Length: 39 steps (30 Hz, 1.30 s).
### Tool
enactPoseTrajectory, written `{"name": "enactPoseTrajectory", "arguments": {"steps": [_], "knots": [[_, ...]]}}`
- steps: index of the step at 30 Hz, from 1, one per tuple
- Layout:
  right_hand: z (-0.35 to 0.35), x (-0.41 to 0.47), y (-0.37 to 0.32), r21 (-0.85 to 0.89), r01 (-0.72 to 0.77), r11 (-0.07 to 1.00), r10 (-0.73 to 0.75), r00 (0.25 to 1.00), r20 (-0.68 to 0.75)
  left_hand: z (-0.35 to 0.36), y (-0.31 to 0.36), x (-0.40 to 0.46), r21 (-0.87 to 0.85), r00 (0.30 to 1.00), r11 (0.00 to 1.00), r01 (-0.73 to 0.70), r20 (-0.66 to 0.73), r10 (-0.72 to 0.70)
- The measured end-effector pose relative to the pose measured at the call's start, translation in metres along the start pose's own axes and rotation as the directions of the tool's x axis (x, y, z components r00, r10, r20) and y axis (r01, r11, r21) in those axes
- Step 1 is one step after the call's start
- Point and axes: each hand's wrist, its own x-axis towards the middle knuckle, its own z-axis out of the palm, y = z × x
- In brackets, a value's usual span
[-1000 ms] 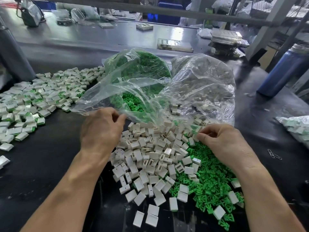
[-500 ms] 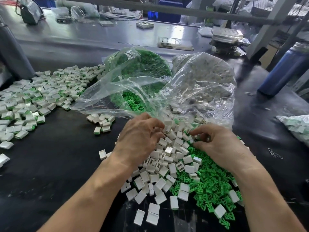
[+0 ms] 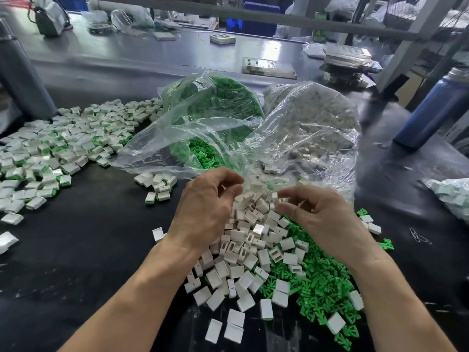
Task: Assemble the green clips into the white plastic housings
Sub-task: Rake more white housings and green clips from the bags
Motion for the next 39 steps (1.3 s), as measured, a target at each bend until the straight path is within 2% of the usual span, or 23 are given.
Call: {"name": "enactPoseTrajectory", "arguments": {"steps": [3,5,13,20,23,26,29,32,39], "knots": [[-0.003,0.001,0.003,0.022,-0.016,1.0,0.018,0.998,-0.055,-0.001,0.0,0.0,-0.097,0.999,0.995,0.035,-0.015,-0.037],[-0.008,0.002,0.008,-0.022,-0.051,0.998,0.049,0.994,-0.095,-0.001,0.0,0.0,-0.129,0.998,0.99,0.061,-0.017,-0.064],[-0.001,0.004,0.009,-0.147,-0.137,0.98,0.129,0.99,-0.065,0.0,0.003,0.0,-0.276,0.994,0.956,0.103,0.009,-0.105],[0.005,0.003,0.003,-0.231,-0.111,0.967,0.093,0.992,-0.086,-0.004,0.007,0.003,-0.455,0.987,0.877,0.155,0.044,-0.151],[0.006,0.001,0.001,-0.211,-0.093,0.973,0.068,0.99,-0.124,-0.006,0.009,0.003,-0.511,0.989,0.848,0.144,0.037,-0.145],[0.006,0.0,0.0,-0.087,-0.068,0.994,0.047,0.976,-0.213,-0.005,0.009,0.002,-0.52,0.993,0.846,0.113,0.03,-0.114],[0.008,-0.001,-0.003,0.188,-0.034,0.982,0.081,0.965,-0.249,-0.004,0.01,0.001,-0.482,0.998,0.873,0.07,0.029,-0.064],[0.01,0.0,-0.008,0.408,-0.016,0.913,0.114,0.97,-0.216,-0.002,0.012,0.0,-0.446,0.999,0.894,0.043,0.043,-0.026],[0.017,-0.004,-0.021,0.65,0.074,0.756,0.024,0.99,-0.141,0.002,0.017,-0.003,-0.453,0.999,0.892,0.0,0.04,0.02]]}}
